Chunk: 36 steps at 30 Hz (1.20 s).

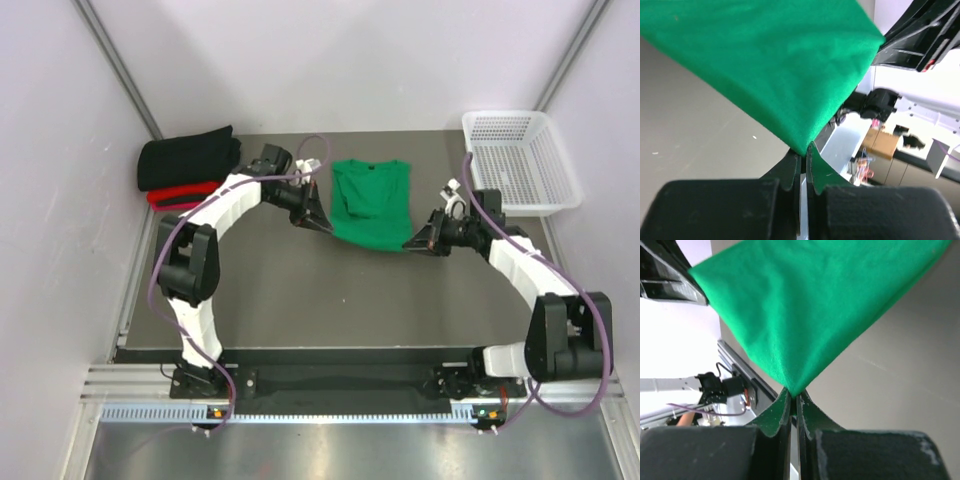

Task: Fold and stack the t-shirts
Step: Fold the tshirt

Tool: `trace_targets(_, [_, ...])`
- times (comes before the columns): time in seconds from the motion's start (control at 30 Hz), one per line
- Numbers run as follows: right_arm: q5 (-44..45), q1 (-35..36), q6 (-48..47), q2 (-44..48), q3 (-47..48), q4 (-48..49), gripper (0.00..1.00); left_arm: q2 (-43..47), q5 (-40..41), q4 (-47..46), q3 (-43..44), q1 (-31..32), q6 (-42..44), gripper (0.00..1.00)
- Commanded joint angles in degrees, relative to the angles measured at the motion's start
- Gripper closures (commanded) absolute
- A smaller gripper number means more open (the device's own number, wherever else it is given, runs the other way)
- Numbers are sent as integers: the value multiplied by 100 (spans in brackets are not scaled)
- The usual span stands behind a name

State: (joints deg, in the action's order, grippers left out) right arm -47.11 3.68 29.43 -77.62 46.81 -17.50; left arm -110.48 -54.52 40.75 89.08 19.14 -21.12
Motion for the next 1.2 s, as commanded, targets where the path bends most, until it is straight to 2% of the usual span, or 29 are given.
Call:
trace_targets(0.0, [0, -78, -271, 493, -206, -298, 100, 483, -67, -111, -197, 204, -32, 100])
trace_targets(0.23, [62, -280, -429, 793, -462, -377, 100, 537, 47, -111, -339, 126, 12, 100])
trace_targets(0.37, [9, -561, -324, 381, -208, 200, 100, 194, 222, -67, 353, 20, 196, 100])
trace_targets(0.57, [79, -746, -60, -1025, 1074, 1220, 100, -869, 556, 20, 1892, -103, 644, 100])
trace_targets(0.8, [334, -729, -279, -3254, 3708, 1337, 100, -2476, 1135, -234, 3615, -226, 899, 100])
trace_targets(0.87, [544, -694, -298, -3661, 4150, 1415, 94, -2776, 1417, -531, 4116, -226, 917, 99])
trace_targets(0.9, [580, -685, -237, -4046, 4509, 1529, 94, -3056, 1714, -690, 4431, -235, 935, 91])
trace_targets(0.93, [580, -685, -193, -4233, 4661, 1974, 84, -3198, 1917, -874, 4599, -235, 943, 68])
trace_targets(1.0, [563, -580, -244, -4706, 5238, 2066, 51, -3566, 2775, -1227, 5203, -226, 987, 45])
trace_targets(1.07, [379, -544, -184, -4823, 5496, 2101, 36, -3665, 3305, -1289, 5497, -200, 1188, 34])
trace_targets(1.1, [343, -553, -166, -4763, 5506, 2110, 31, -3526, 3551, -1359, 5480, -191, 1198, 32])
trace_targets(1.17, [256, -631, -140, -4613, 5454, 2110, 30, -3341, 4124, -1325, 5392, -191, 1329, 28])
